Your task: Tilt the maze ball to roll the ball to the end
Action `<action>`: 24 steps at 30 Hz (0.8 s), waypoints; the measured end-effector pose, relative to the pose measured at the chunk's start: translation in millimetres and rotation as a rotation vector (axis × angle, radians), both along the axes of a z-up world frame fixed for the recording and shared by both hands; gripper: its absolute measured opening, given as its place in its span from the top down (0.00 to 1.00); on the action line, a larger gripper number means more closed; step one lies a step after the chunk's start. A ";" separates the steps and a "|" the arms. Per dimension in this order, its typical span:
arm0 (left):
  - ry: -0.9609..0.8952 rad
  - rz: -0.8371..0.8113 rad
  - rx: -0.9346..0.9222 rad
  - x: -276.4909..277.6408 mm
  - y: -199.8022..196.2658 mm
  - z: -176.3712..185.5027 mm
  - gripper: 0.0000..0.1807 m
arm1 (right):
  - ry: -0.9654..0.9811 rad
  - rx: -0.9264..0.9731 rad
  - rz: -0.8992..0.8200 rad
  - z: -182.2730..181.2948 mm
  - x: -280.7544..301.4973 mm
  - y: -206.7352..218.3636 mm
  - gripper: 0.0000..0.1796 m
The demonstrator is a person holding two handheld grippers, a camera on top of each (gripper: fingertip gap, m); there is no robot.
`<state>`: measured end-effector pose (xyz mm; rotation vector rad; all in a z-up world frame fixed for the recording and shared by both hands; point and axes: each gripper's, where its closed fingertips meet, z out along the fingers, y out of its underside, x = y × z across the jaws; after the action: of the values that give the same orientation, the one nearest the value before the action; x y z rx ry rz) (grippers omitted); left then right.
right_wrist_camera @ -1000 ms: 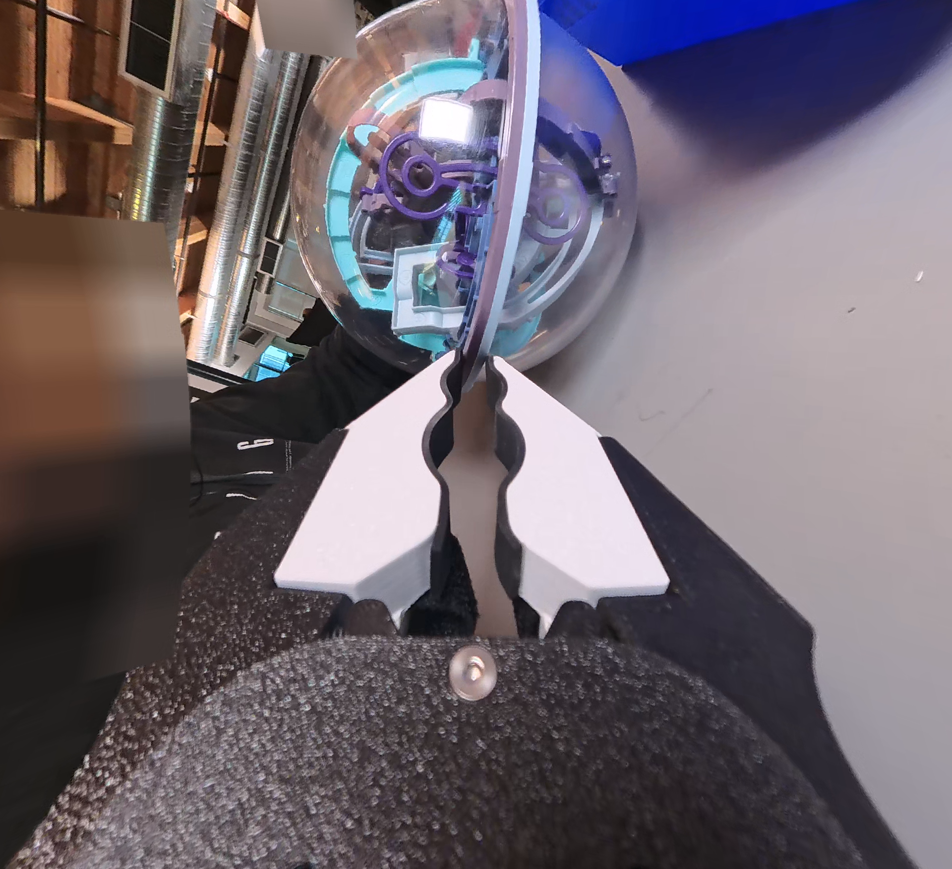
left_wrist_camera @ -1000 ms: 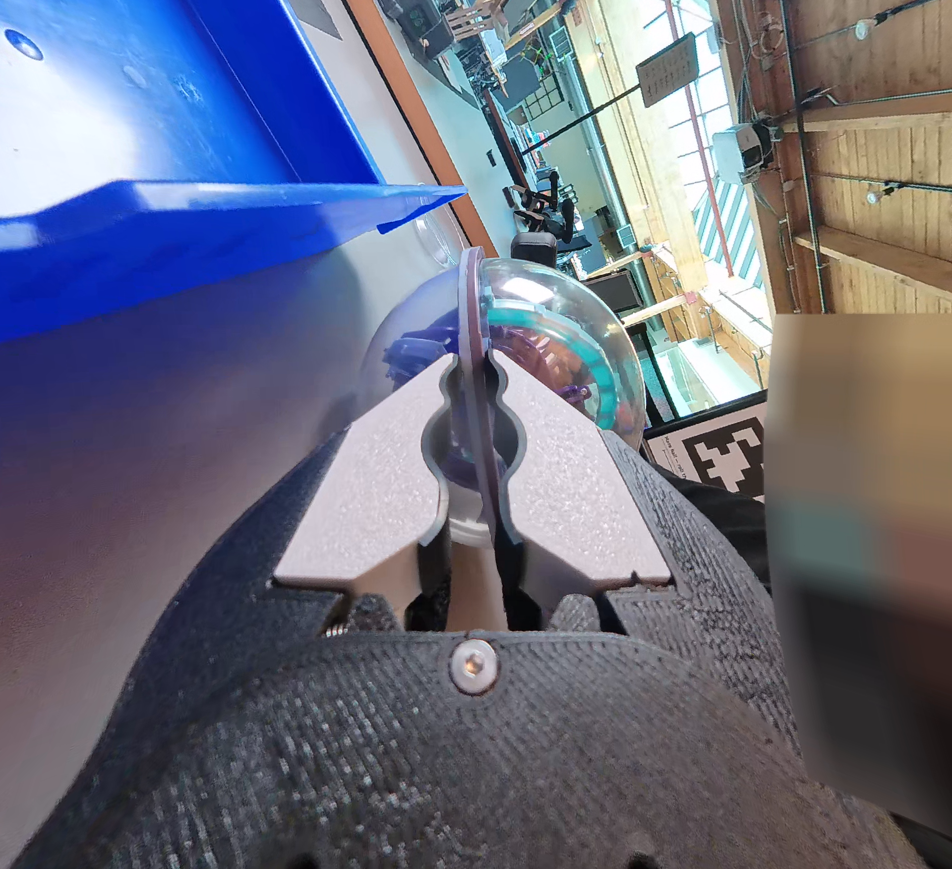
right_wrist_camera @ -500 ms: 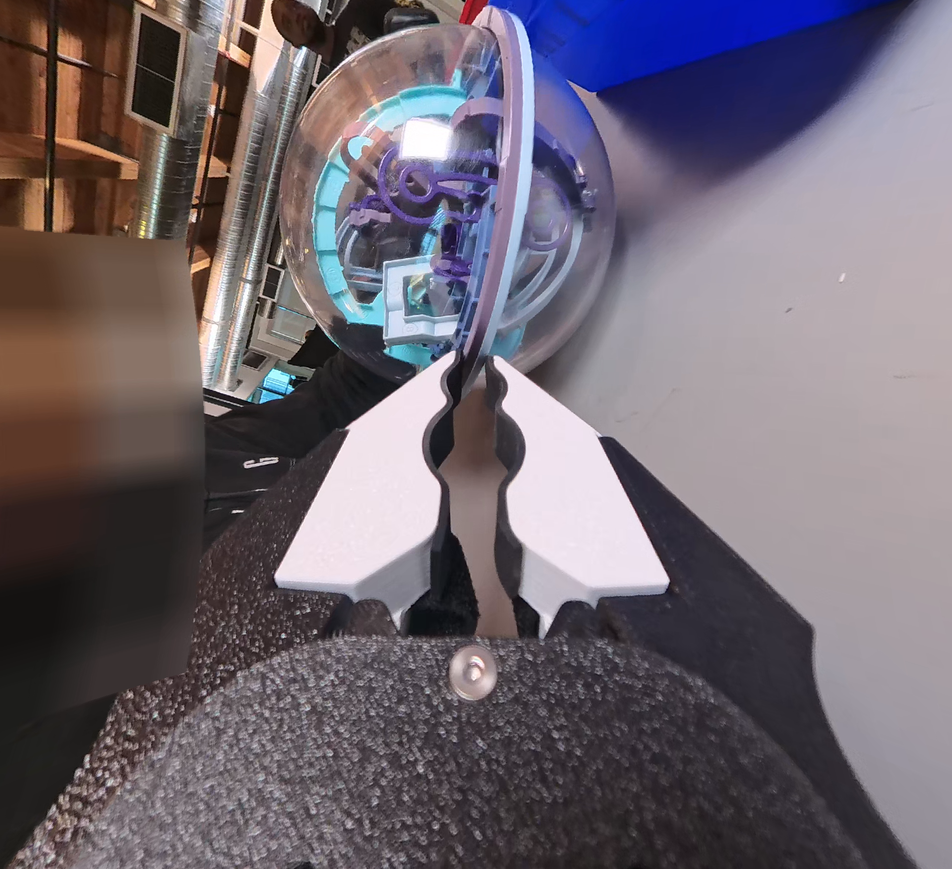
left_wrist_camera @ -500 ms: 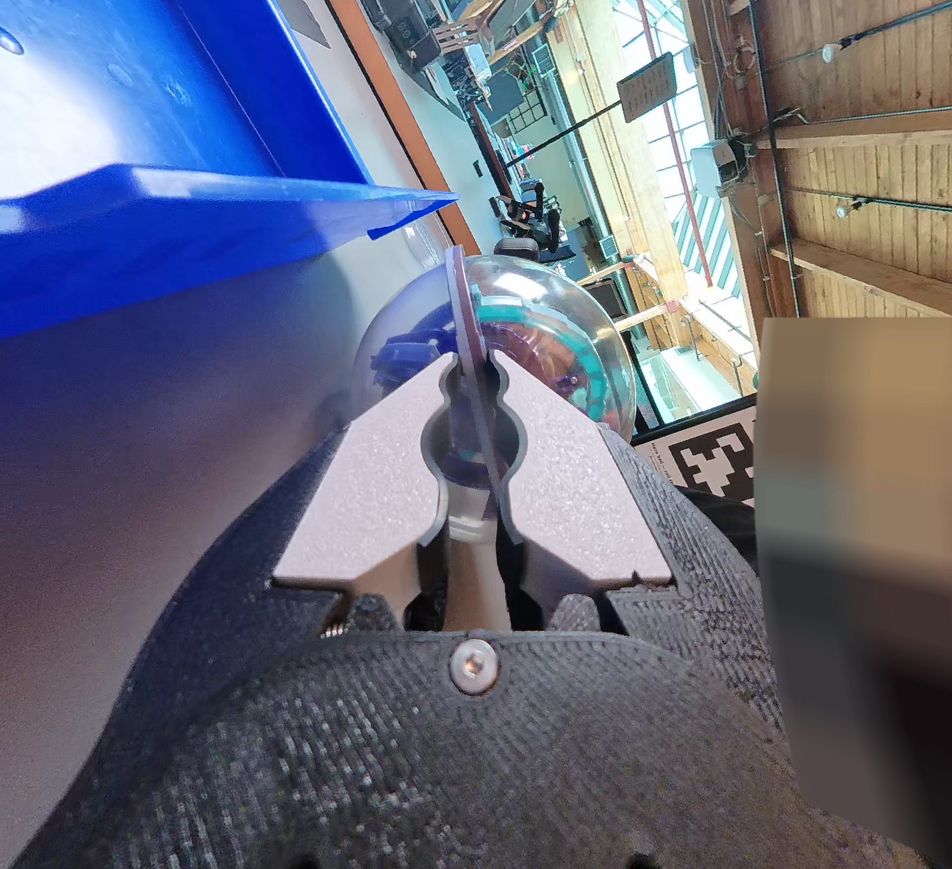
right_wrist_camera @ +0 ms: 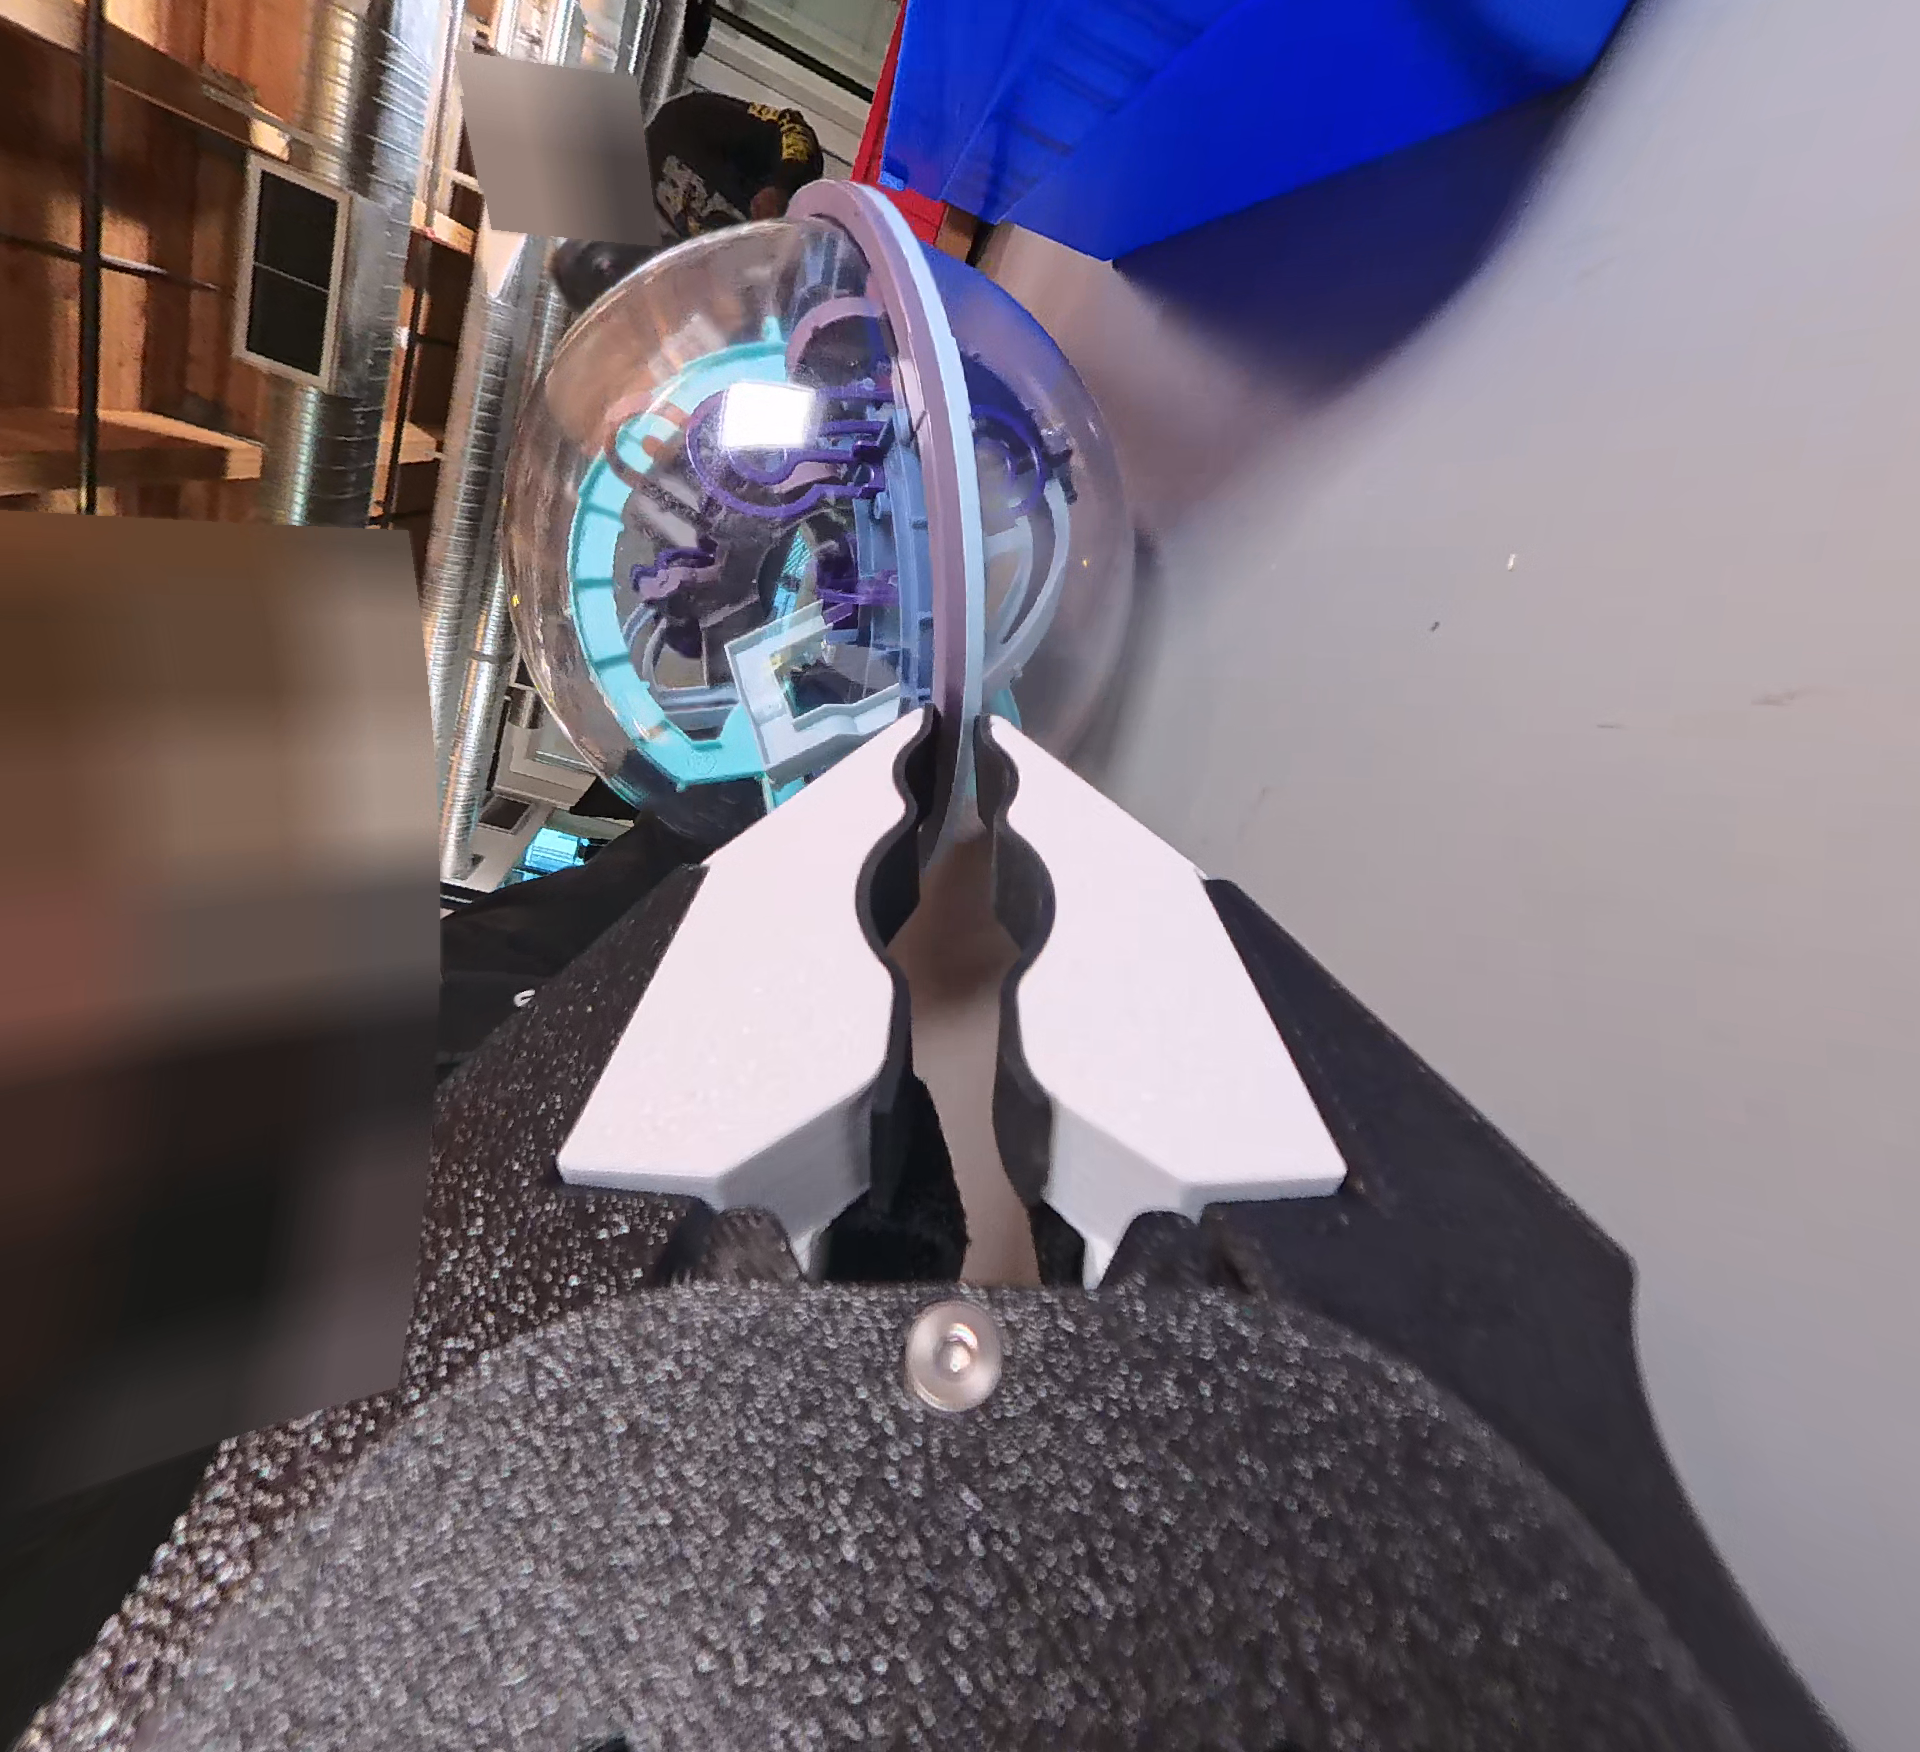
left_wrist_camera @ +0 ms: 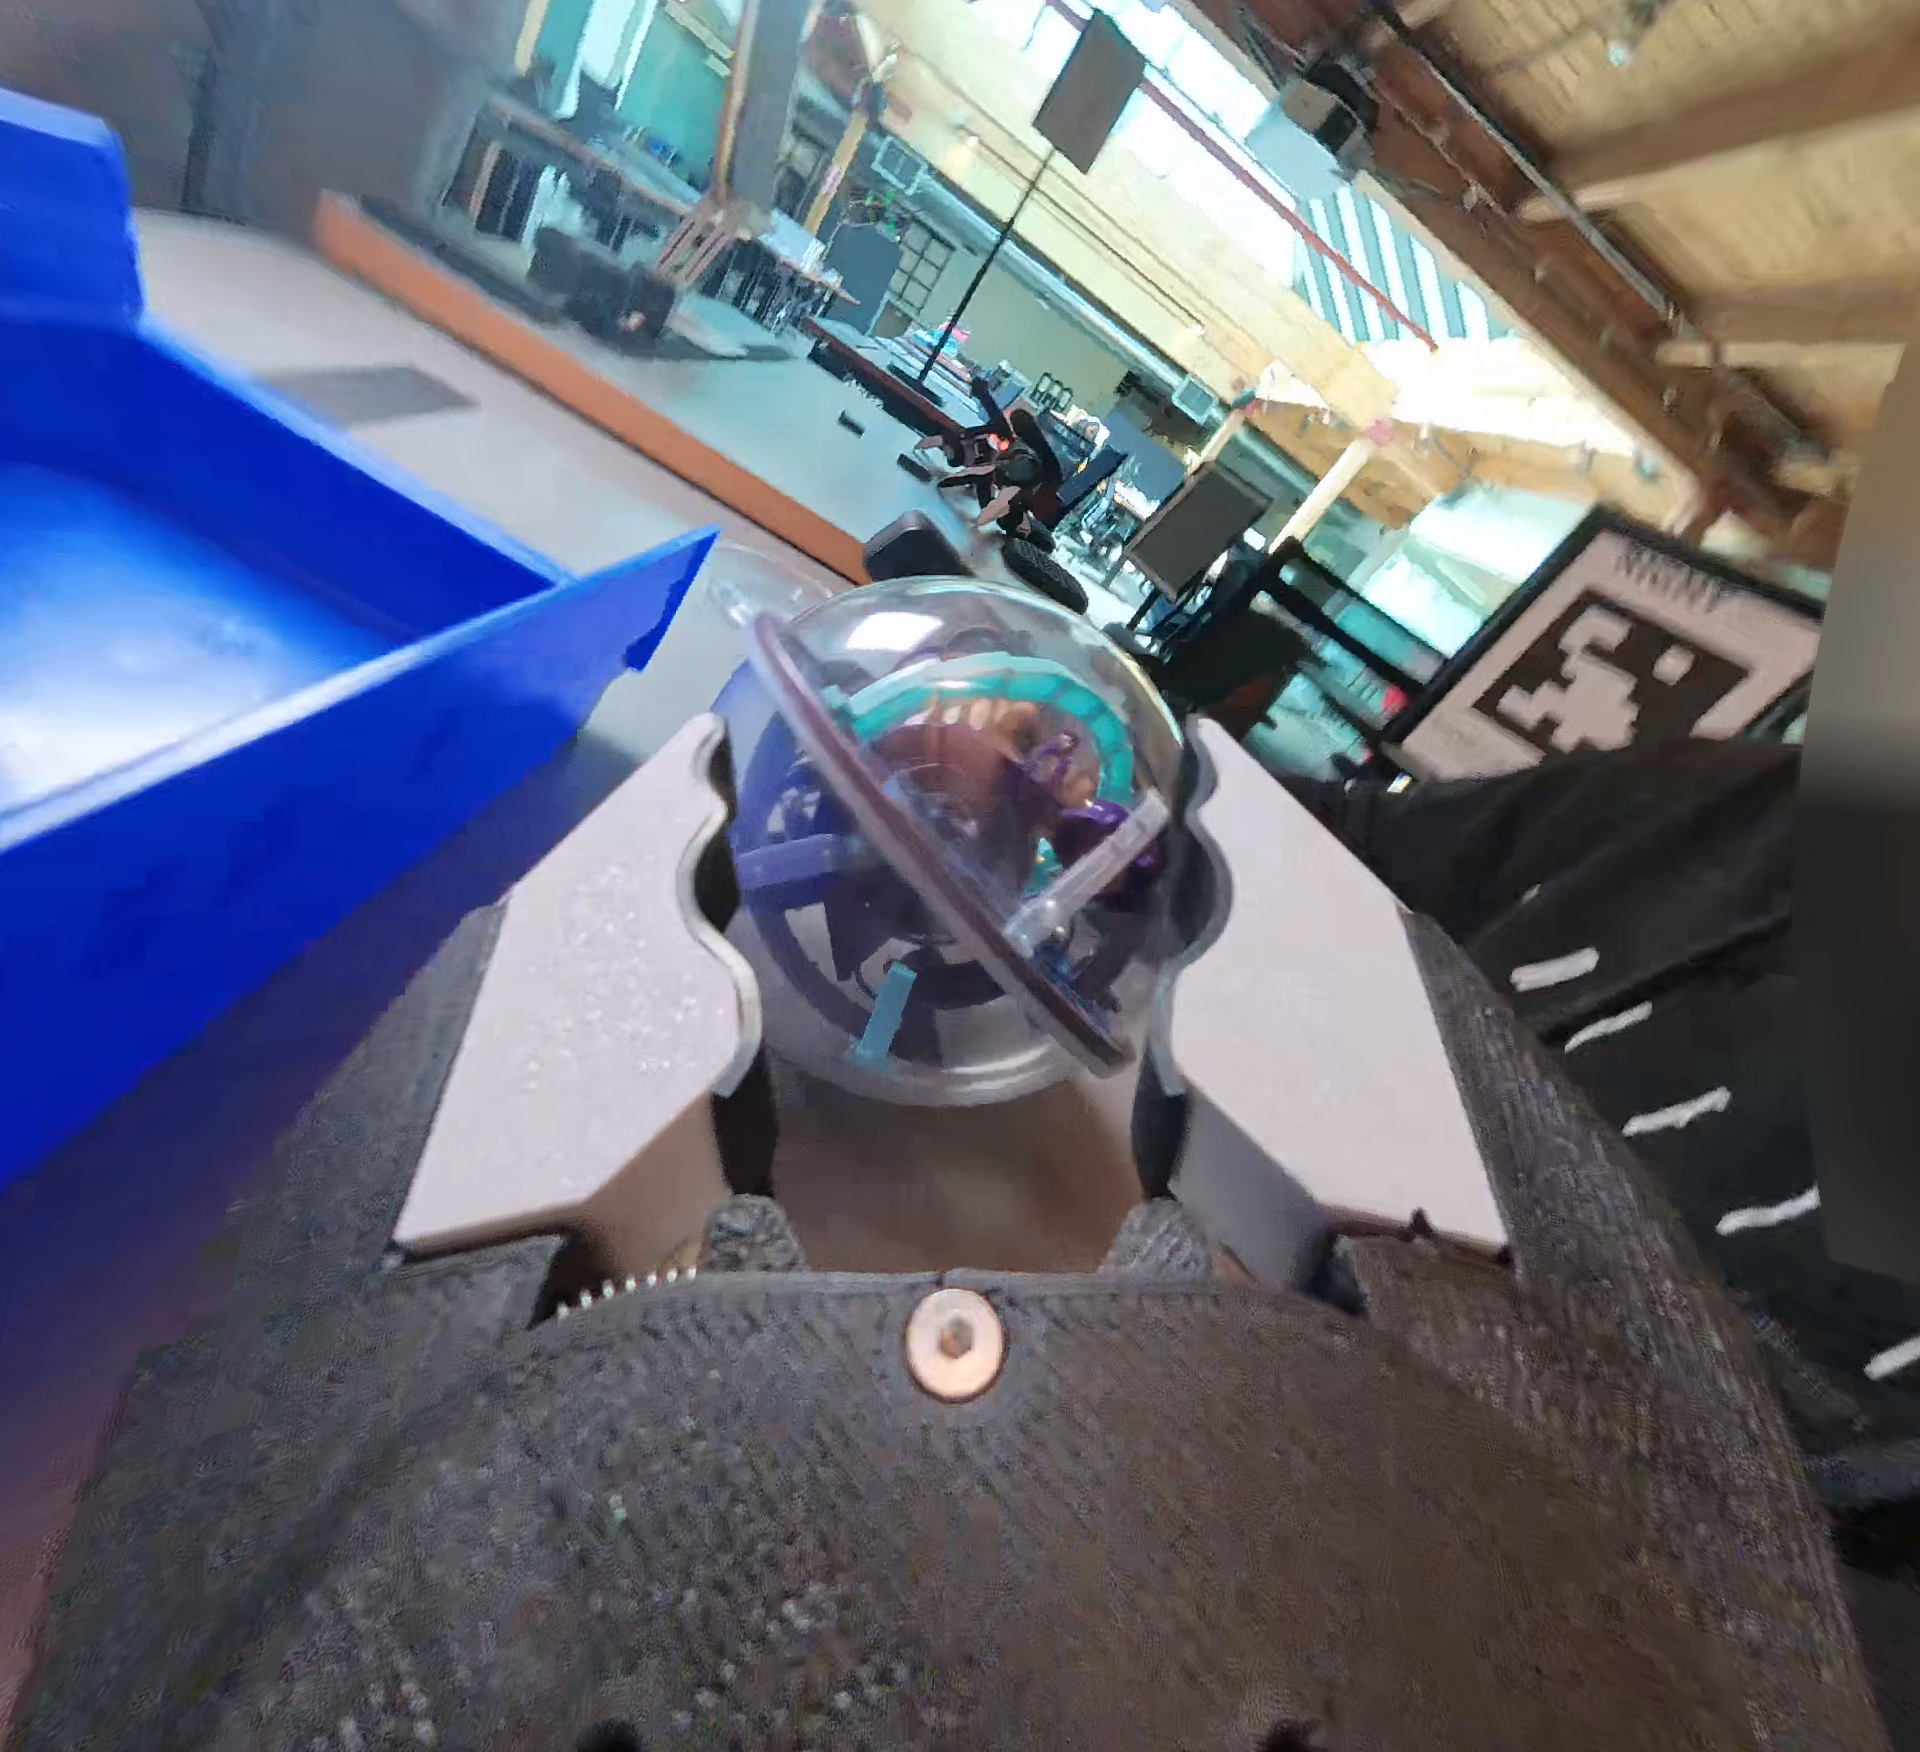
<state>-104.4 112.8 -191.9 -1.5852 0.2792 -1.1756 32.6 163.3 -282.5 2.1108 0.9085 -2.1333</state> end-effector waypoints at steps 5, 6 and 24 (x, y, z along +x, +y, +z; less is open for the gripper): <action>0.626 0.098 0.379 37.0 -28.1 -25.3 0.32 | -0.003 -0.006 0.002 -0.5 -0.2 -1.6 1.00; 0.684 0.112 0.416 45.7 -27.9 -28.8 0.31 | -0.005 -0.004 0.015 -0.6 -1.1 -4.3 1.00; 0.639 0.154 0.132 42.9 9.2 -32.1 0.35 | 0.083 0.723 0.047 14.5 -4.6 -8.5 0.61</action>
<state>-61.5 122.1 -224.1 -1.7930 0.6206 -0.4948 28.0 154.8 -267.9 2.2098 1.9540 -2.0785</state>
